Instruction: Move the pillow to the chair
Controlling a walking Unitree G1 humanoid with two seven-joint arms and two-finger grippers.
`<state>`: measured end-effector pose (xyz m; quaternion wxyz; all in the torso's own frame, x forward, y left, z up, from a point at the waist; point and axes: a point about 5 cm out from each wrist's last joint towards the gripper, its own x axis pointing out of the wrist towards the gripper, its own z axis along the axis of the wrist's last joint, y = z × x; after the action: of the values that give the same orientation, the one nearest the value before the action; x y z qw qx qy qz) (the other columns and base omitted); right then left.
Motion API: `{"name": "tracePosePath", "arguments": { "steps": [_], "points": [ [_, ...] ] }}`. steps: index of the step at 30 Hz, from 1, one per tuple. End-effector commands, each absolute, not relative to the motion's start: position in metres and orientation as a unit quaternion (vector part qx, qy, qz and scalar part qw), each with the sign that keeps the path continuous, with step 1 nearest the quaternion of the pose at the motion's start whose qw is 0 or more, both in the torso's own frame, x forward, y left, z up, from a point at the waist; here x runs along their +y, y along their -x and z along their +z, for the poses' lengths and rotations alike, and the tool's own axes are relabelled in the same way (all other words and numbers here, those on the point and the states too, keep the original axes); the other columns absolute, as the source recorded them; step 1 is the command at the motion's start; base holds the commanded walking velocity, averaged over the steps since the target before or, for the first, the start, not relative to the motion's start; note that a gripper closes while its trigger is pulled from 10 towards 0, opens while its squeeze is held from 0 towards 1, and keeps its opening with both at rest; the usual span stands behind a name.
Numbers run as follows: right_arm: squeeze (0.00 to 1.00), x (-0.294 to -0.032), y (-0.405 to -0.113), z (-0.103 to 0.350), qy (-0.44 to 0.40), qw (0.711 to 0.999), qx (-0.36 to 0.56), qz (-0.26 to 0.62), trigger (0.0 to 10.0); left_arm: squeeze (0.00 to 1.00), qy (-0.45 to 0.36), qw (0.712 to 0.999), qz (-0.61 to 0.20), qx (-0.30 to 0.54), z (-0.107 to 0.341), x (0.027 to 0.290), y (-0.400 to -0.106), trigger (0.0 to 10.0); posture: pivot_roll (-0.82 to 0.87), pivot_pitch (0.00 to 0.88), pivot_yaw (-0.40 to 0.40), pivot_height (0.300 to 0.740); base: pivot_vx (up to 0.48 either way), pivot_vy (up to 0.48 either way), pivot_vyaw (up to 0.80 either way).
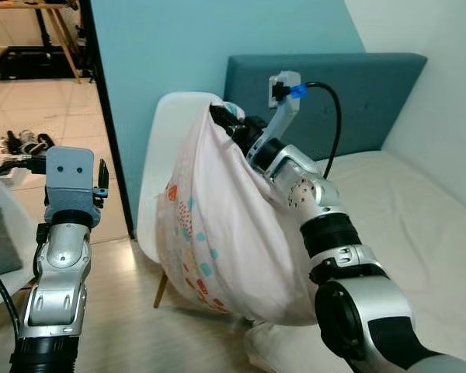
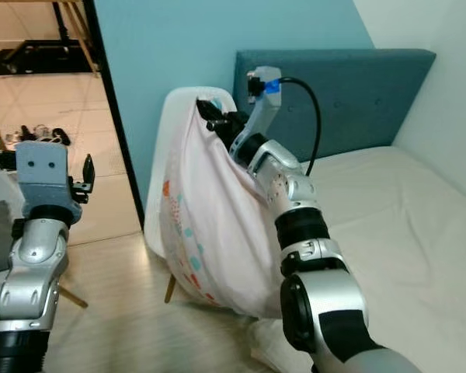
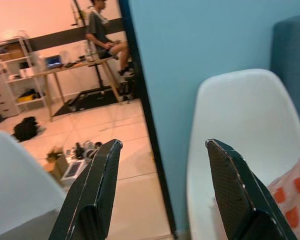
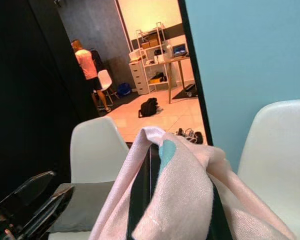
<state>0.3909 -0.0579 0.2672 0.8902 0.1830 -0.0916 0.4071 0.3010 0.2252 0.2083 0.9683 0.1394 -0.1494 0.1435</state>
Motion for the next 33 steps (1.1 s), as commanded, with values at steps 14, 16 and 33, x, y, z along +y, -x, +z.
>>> {"name": "tracePosePath", "arguments": {
  "steps": [14, 16, 33],
  "points": [
    [0.00, -0.048, -0.381, 0.286, -0.144, 0.867, -0.153, 0.452, 0.0, 0.00, -0.141, 0.967, 0.145, -0.154, 0.210, 0.224, -0.299, 10.0, 0.00, 0.000, -0.101, 0.740, 0.343, 0.000, 0.51],
    [0.00, -0.049, -0.381, 0.287, -0.148, 0.868, -0.154, 0.449, 0.0, 0.00, -0.140, 0.968, 0.143, -0.154, 0.210, 0.223, -0.299, 10.0, 0.00, 0.000, -0.100, 0.740, 0.416, 0.000, 0.39],
    [0.00, -0.056, -0.385, 0.291, -0.169, 0.876, -0.163, 0.422, 0.0, 0.00, -0.132, 0.972, 0.121, -0.153, 0.208, 0.212, -0.301, 10.0, 0.00, 0.000, -0.101, 0.740, 0.480, 0.000, 0.20]
  ]
}}
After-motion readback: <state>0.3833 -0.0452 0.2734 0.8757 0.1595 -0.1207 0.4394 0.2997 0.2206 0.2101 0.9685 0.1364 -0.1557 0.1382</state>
